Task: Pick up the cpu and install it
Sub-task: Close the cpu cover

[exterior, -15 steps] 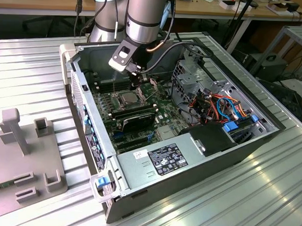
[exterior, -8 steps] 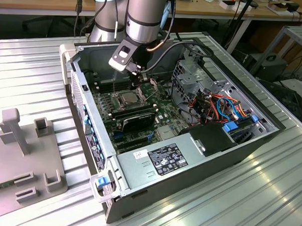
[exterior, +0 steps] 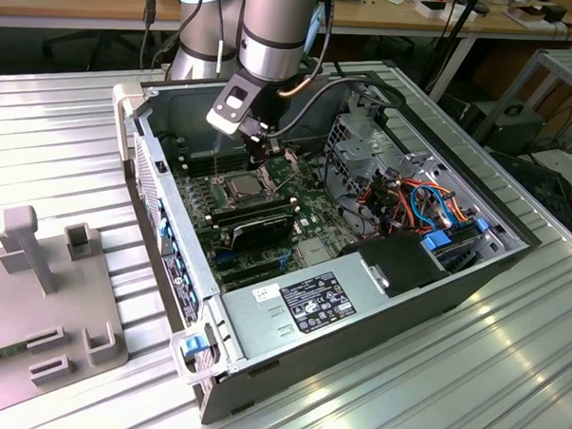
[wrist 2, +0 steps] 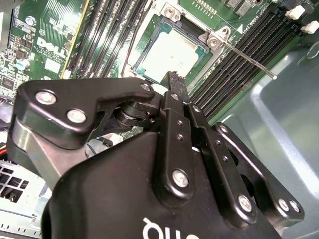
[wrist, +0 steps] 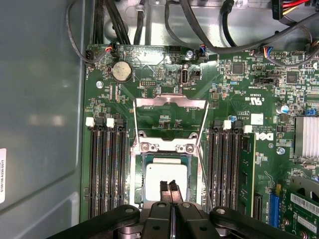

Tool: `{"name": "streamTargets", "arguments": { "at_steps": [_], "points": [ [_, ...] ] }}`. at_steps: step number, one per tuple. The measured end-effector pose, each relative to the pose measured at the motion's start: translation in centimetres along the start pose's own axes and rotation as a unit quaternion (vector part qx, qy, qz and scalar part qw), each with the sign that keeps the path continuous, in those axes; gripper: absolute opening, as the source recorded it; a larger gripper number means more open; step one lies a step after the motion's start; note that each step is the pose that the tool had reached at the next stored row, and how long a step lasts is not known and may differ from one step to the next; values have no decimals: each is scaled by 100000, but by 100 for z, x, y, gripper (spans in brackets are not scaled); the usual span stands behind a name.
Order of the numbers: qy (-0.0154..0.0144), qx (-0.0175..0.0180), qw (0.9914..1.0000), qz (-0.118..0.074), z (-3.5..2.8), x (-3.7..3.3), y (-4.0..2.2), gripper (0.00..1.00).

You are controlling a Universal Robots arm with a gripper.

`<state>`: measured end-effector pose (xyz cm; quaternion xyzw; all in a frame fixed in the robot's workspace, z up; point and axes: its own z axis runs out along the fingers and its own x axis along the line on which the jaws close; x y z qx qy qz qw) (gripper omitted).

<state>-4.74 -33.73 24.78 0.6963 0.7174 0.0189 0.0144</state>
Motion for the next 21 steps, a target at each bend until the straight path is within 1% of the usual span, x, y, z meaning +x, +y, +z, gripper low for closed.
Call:
{"name": "streamTargets", "arguments": {
  "at_steps": [15, 17, 21],
  "points": [
    [5, 0, 100000, -6, 1, 0, 16, 11],
    [0, 2, 100000, 1, 1, 0, 29, 11],
    [0, 4, 100000, 1, 4, -2, 94, 11]
  ]
}}
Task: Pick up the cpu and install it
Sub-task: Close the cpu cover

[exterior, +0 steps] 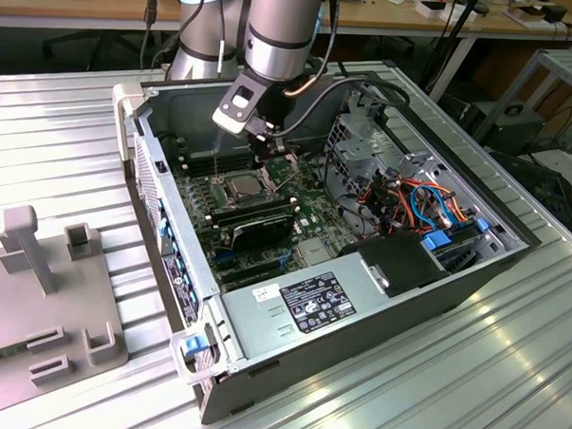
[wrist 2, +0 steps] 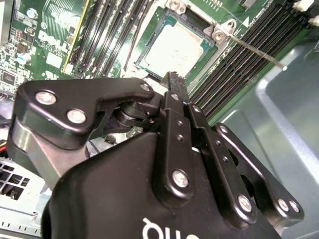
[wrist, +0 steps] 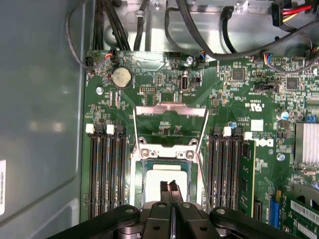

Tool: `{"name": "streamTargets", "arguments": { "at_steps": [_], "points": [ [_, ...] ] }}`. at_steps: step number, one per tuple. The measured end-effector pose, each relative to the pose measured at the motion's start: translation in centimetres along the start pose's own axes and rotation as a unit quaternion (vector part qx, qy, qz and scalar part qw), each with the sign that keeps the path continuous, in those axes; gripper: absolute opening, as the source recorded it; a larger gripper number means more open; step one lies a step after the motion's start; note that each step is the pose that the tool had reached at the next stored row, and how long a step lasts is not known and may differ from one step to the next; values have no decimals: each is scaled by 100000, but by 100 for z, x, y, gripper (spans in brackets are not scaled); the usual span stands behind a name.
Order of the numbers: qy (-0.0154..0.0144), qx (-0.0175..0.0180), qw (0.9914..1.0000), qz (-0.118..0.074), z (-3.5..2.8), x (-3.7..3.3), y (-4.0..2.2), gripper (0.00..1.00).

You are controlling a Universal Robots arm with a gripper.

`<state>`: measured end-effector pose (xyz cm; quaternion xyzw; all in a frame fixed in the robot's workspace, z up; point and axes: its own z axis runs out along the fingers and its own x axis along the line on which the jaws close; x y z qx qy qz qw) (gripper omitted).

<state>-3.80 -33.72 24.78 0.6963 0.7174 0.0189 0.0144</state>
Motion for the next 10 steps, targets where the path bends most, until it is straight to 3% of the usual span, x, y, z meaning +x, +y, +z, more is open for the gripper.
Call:
{"name": "streamTargets", "arguments": {
  "at_steps": [4, 10],
  "points": [
    [3, -4, 100000, 3, 4, -3, 79, 11],
    [3, -4, 100000, 3, -36, -2, 93, 11]
  ]
}}
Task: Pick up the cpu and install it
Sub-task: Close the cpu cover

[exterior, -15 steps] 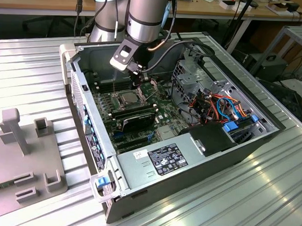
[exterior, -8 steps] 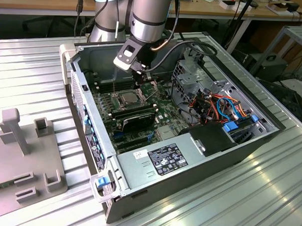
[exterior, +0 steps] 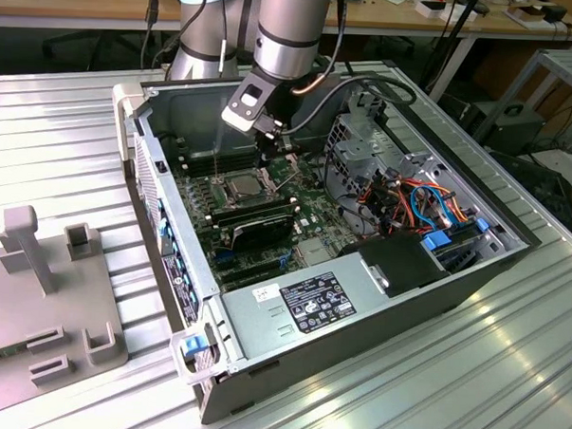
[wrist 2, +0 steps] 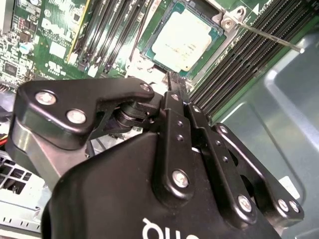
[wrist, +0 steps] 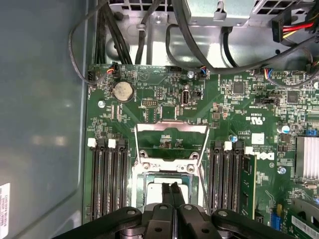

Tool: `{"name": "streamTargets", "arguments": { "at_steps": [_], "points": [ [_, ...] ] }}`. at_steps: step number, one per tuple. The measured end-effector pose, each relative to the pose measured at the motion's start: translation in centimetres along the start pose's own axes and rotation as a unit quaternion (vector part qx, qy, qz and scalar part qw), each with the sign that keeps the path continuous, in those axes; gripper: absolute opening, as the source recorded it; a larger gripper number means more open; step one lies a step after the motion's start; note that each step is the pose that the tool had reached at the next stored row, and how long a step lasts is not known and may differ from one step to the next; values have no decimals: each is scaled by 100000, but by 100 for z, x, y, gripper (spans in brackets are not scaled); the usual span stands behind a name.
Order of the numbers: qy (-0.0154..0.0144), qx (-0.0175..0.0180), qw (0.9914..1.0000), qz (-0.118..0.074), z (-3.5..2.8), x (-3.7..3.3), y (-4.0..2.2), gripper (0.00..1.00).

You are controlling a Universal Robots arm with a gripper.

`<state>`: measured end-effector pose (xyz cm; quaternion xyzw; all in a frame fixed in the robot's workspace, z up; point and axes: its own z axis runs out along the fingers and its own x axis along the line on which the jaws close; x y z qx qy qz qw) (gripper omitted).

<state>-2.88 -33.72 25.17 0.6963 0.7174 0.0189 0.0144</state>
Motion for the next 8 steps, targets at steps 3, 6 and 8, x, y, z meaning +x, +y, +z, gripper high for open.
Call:
{"name": "streamTargets", "arguments": {
  "at_steps": [3, 6, 8],
  "points": [
    [1, 2, 100000, -3, -46, 0, 2, 11],
    [12, -4, 100000, 1, -65, 1, 3, 11],
    [0, 0, 100000, -2, -70, 0, 3, 11]
  ]
}}
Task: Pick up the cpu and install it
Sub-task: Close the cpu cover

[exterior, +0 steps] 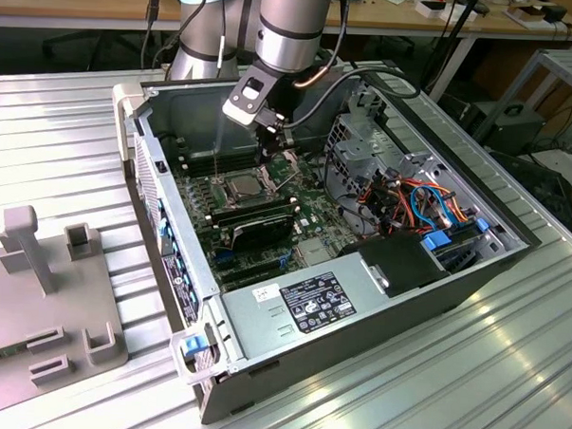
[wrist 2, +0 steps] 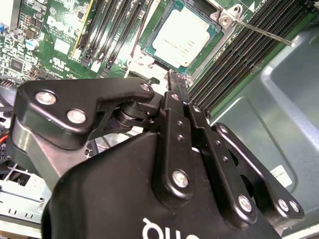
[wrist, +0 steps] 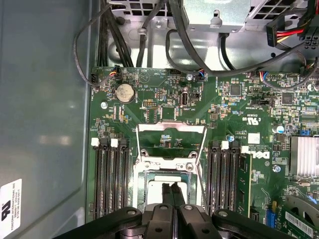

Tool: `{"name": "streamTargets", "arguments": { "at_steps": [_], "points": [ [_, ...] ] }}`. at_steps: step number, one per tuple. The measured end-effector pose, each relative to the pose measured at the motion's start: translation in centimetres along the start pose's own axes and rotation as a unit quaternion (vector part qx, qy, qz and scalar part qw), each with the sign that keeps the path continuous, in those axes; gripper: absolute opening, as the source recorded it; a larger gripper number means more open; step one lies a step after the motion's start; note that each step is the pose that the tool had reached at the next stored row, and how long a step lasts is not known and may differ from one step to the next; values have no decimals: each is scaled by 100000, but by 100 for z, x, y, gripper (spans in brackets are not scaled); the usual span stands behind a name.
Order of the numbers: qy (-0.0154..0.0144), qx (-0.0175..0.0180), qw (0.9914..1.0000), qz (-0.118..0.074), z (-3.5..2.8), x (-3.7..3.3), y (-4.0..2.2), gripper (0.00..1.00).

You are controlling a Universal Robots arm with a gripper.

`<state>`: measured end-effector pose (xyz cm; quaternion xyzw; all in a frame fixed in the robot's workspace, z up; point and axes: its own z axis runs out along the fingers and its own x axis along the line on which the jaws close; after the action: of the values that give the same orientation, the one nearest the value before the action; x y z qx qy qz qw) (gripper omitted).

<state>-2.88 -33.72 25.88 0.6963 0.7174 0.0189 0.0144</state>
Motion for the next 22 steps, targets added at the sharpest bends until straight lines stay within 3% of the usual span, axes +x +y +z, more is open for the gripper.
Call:
{"name": "streamTargets", "arguments": {
  "at_steps": [11, 14, 19, 22],
  "points": [
    [-2, 6, 100000, -11, -1, -1, 9, 11],
    [-1, 5, 100000, -1, 1, -2, 50, 11],
    [3, 3, 100000, -3, 8, -6, 189, 11],
    [-1, 2, 100000, 7, 8, -6, 194, 11]
  ]
}}
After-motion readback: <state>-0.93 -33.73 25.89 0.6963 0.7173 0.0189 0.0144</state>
